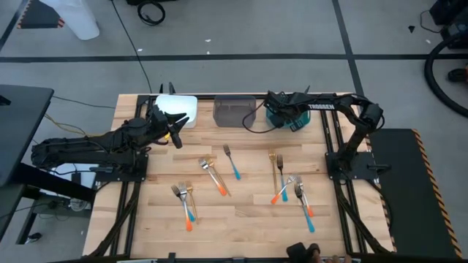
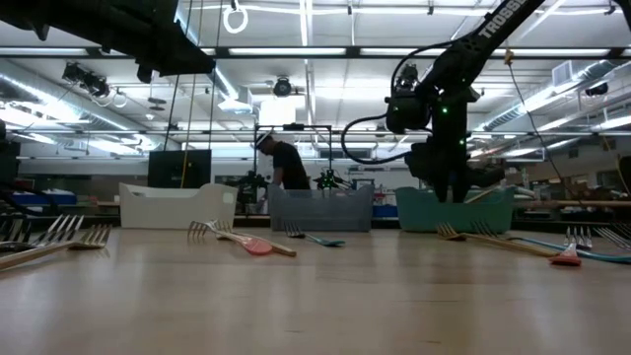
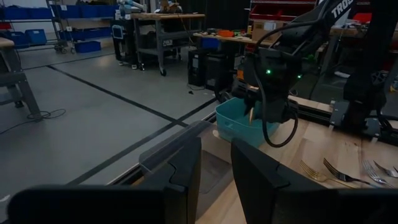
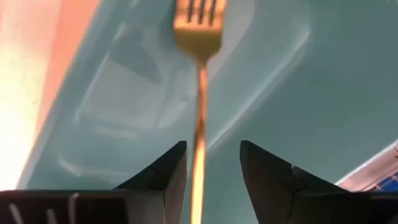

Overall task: Sort silverware by color (type)
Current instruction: Put the gold fork into the green bin

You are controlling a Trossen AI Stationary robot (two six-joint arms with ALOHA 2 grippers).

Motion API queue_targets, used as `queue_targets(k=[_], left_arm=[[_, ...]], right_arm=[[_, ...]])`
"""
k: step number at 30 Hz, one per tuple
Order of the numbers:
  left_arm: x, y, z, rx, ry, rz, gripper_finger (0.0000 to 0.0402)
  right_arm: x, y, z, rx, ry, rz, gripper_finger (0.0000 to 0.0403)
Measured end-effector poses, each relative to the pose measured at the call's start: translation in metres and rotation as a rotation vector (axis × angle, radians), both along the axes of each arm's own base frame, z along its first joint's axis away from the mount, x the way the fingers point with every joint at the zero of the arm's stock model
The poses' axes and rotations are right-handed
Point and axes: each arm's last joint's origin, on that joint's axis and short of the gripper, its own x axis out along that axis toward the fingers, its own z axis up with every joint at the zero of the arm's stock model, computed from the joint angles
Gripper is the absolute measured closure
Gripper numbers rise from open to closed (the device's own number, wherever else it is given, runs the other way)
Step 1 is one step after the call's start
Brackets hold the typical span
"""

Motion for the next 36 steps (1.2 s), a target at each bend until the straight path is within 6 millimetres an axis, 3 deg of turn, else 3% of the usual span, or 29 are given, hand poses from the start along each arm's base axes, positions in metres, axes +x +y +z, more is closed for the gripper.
queue_targets(k=[13, 20, 29, 36], left_arm=[[0.0, 0.0, 0.0, 0.0, 0.0, 0.0, 0.0306], [0.0, 0.0, 0.0, -0.001, 0.002, 0.0, 0.0306], [0.0, 0.0, 0.0, -0.007, -0.003, -0.001, 0.0306], [0.003, -0.005, -0.002, 0.038, 0.049, -0.19, 0.0306]], right_arm=[[-0.013, -0.011, 0.001, -0.04, 0.166, 0.054, 0.0237], [-0.006, -0.008, 0.004, -0.137, 0.25, 0.128, 0.0237], [-0.001, 0.019, 0.026, -0.108, 0.034, 0.018, 0.0237], [-0.006, 0.034, 0.049, -0.036, -0.247, -0.163, 0.0238]])
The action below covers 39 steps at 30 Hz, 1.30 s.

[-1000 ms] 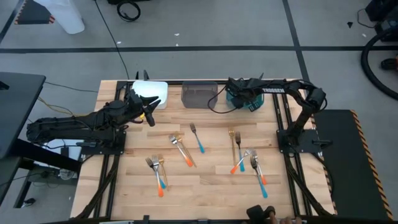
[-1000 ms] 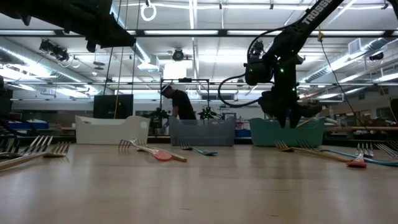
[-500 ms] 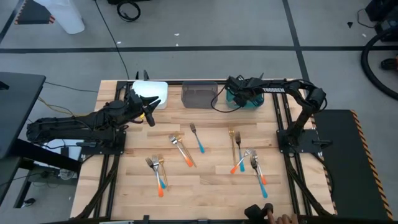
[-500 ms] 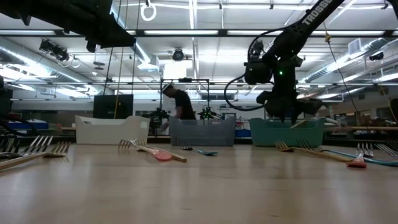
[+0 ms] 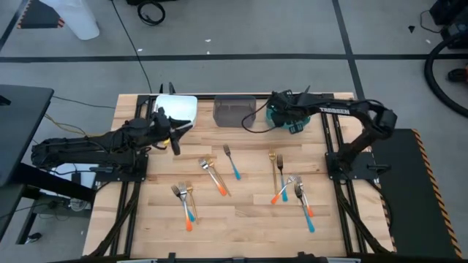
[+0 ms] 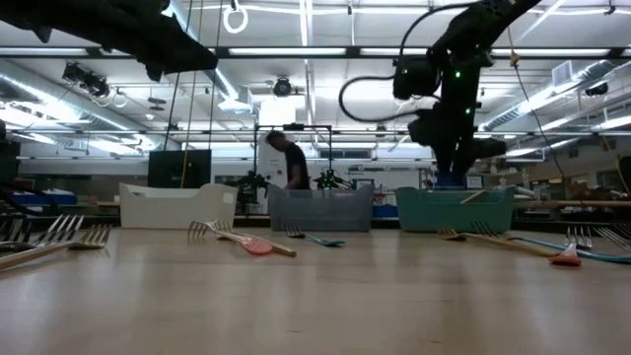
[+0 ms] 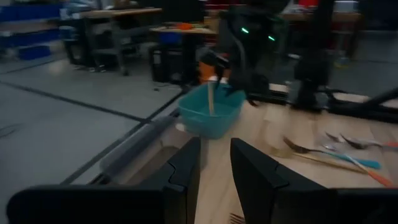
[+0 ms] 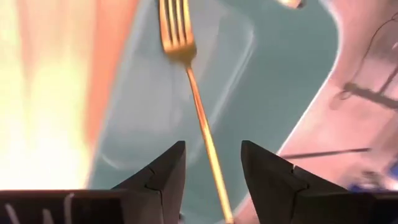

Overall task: Sort silverware by color (type)
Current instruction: Put the gold fork into the green bin

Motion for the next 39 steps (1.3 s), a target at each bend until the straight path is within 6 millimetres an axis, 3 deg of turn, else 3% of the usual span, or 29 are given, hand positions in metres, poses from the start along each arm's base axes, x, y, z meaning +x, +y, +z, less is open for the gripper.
queue_targets(k=[8, 15, 26, 39], left_arm=[[0.0, 0.0, 0.002, -0.025, -0.037, 0.001, 0.0306], [0.001, -0.005, 0.004, -0.036, -0.057, -0.028, 0.0306], [0.002, -0.012, 0.004, -0.019, -0.061, -0.006, 0.0306], [0.003, -0.018, 0.007, -0.026, -0.094, -0.041, 0.0306]], right_arm=[[-0.004, 0.028, 0.033, 0.02, -0.362, -0.256, 0.0268], [-0.001, 0.056, 0.05, 0.219, -0.626, -0.392, 0.0289], [0.026, 0.114, 0.028, 0.295, -0.589, -0.413, 0.0308], [0.025, 0.139, 0.019, 0.458, -0.508, -0.515, 0.0309]])
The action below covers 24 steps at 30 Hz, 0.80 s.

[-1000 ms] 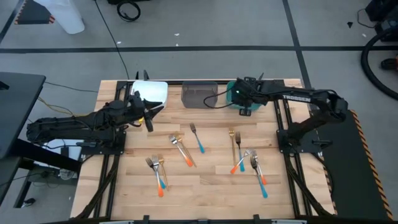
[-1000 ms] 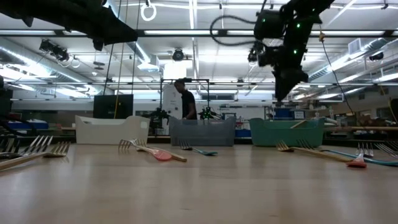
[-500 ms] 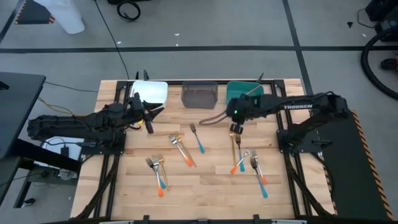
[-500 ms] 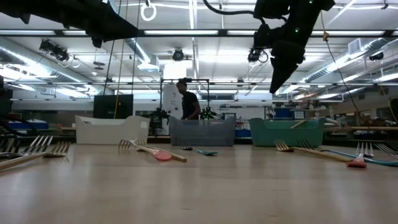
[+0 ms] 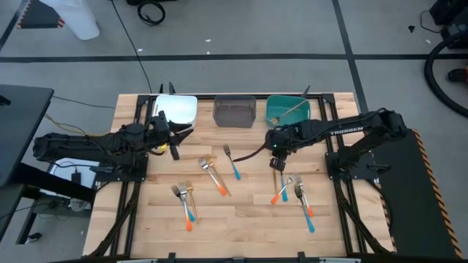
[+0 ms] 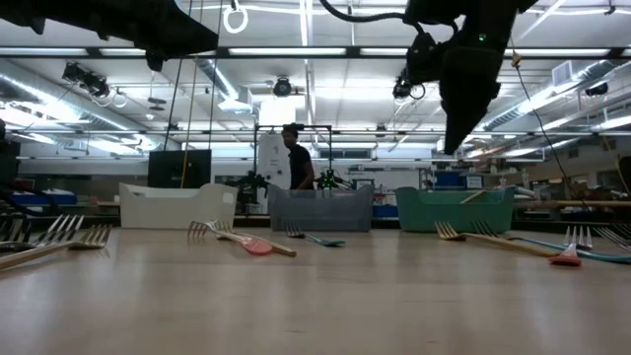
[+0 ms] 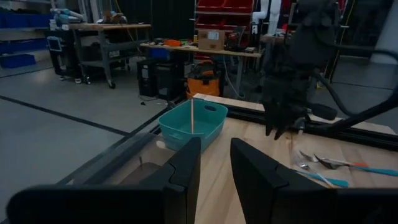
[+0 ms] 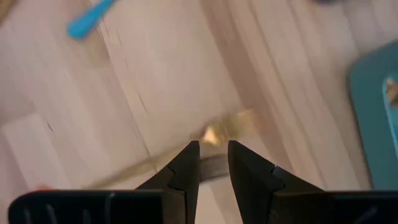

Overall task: Sort silverware by color (type)
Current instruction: Put the gold fork into the green bin

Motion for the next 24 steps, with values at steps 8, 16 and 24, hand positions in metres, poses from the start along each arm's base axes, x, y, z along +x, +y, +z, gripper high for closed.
queue_targets(k=[8, 16, 24], left_arm=[[0.0, 0.0, 0.0, 0.0, -0.001, 0.0, 0.0306], [0.0, 0.0, 0.0, 0.0, -0.003, 0.001, 0.0306], [0.0, 0.0, 0.0, -0.001, -0.002, 0.001, 0.0306]], right_arm=[[-0.009, 0.004, -0.003, 0.091, 0.09, 0.001, 0.0309], [0.005, 0.011, -0.017, 0.155, 0.06, -0.196, 0.0308], [0.034, 0.024, -0.051, 0.155, 0.137, -0.278, 0.0308]])
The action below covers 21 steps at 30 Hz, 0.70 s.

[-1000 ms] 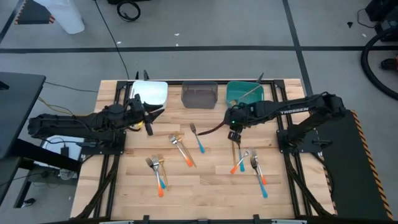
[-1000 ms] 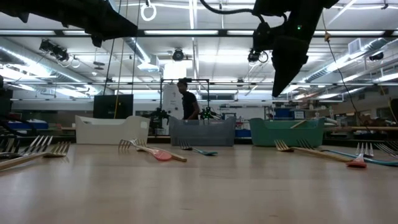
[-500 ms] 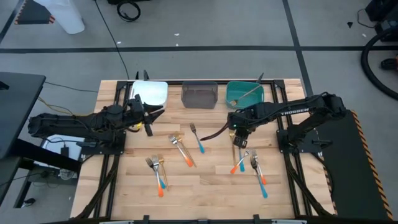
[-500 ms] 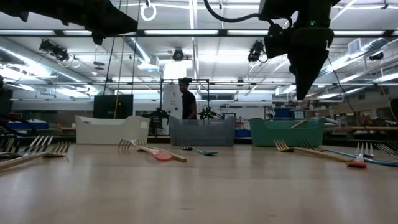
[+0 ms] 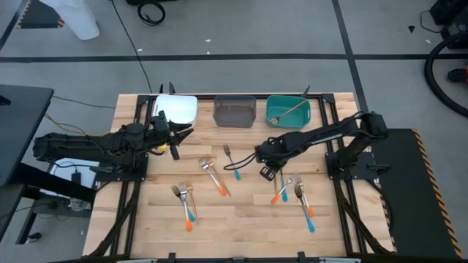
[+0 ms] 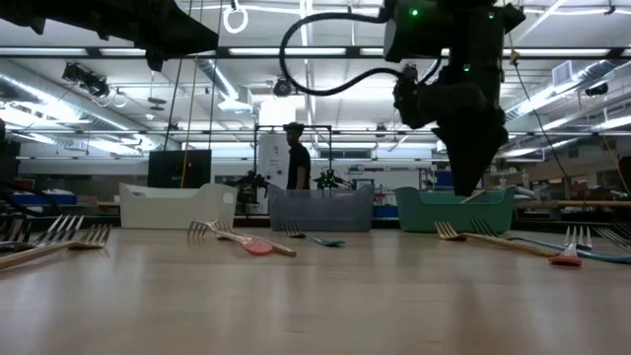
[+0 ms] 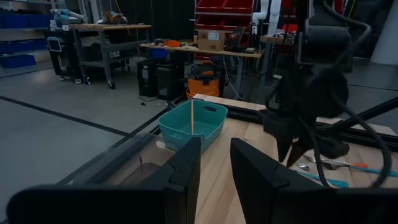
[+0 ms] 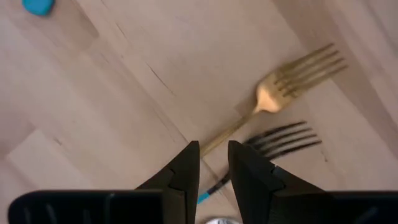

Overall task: Sort silverware by color (type)
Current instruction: Put the gold fork into the green bin

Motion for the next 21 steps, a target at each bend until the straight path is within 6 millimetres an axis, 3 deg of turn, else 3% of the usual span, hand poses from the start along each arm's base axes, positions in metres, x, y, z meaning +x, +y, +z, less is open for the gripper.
queue_targets(k=[15, 21], left_arm=[[0.0, 0.0, 0.0, 0.001, 0.001, 0.0, 0.0306], [0.0, 0.0, 0.0, 0.002, 0.002, 0.0, 0.0306]], right_arm=[[0.014, 0.003, -0.04, -0.053, 0.195, -0.006, 0.0307], [0.017, 0.004, -0.044, -0.065, 0.166, 0.013, 0.0307]])
